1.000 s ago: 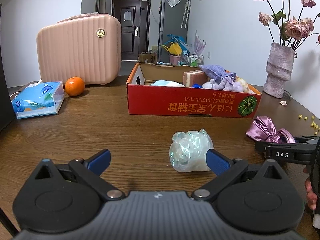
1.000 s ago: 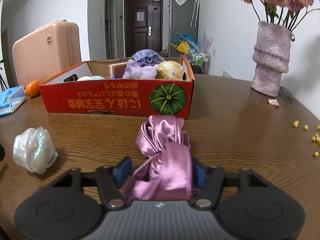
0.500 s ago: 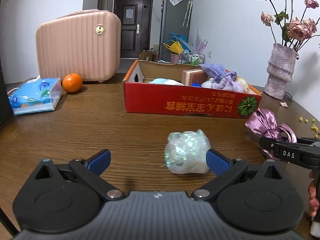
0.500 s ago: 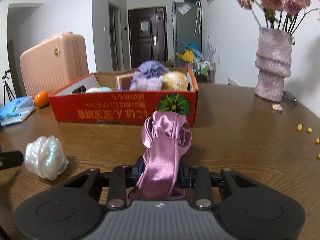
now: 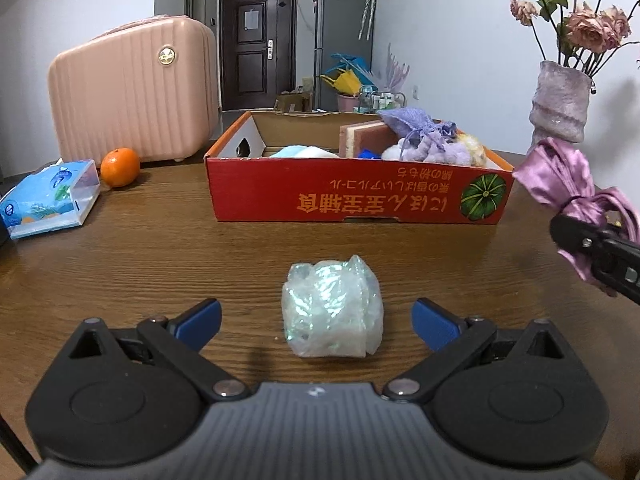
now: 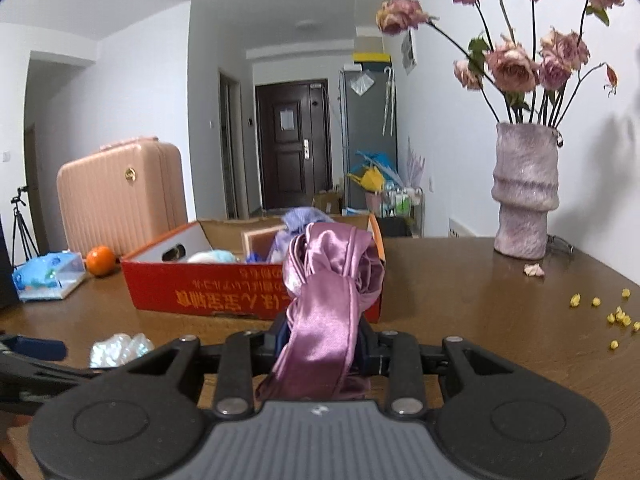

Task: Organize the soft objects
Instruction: 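Grasp the clear plastic-wrapped item with the left gripper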

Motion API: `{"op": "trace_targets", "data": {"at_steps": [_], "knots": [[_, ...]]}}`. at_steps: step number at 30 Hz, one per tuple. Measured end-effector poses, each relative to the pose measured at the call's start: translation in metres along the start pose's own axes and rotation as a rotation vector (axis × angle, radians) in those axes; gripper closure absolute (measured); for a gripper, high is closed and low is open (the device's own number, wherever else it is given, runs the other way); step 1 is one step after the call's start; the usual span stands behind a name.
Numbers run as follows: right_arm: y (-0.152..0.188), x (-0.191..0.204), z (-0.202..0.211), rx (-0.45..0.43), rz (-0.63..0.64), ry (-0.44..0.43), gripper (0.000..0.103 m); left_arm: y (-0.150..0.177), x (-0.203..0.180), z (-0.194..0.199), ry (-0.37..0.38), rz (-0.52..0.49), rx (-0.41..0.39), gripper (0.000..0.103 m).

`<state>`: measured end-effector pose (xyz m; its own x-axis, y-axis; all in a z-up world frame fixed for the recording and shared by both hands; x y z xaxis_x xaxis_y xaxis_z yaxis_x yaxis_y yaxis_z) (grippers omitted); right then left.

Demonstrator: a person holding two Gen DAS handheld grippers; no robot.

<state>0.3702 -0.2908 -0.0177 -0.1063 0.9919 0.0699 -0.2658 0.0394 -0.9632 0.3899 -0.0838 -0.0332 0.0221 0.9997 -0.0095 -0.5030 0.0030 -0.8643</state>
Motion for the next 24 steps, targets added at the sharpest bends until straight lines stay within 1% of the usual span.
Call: {"op": "trace_targets", "data": {"at_steps": [5,10,14,20,22,23,24], "knots": [[-0.002,0.000,0.002,-0.005,0.000,-0.010,0.072,-0.006,-0.004,-0.012,-0.025,0.009,0.001,0.000],[0.000,0.000,0.000,0.004,-0.005,-0.006,0.072,-0.009,-0.008,-0.028,-0.048,0.011,0.025,0.000],[0.002,0.000,-0.002,0.013,-0.007,-0.004,0.072,-0.006,-0.011,-0.039,-0.032,-0.016,0.076,0.000],[0.002,0.000,-0.004,0.023,-0.006,0.000,0.071,-0.005,-0.012,-0.045,-0.023,-0.026,0.088,0.001],[0.003,0.000,-0.005,0.026,-0.005,0.000,0.071,-0.004,-0.012,-0.048,-0.017,-0.031,0.105,0.011],[0.003,0.000,-0.005,0.026,-0.004,0.001,0.071,-0.004,-0.012,-0.049,-0.012,-0.030,0.112,0.013],[0.004,0.000,-0.005,0.026,-0.003,0.001,0.071,-0.004,-0.012,-0.050,-0.005,-0.028,0.117,0.019]]}}
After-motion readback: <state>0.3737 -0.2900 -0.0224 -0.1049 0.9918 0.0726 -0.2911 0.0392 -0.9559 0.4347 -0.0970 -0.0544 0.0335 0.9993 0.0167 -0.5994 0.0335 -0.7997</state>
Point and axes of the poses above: each gripper's, at about its wrist camera, not at the fingertips, and z roughly against the way its jaws point, x to its left, y to its underside, the point moved 1 cm from there along -z, roughly the way its jaws point, and after that the axes turned 5 degrees about -x, right-handed, at the moved point
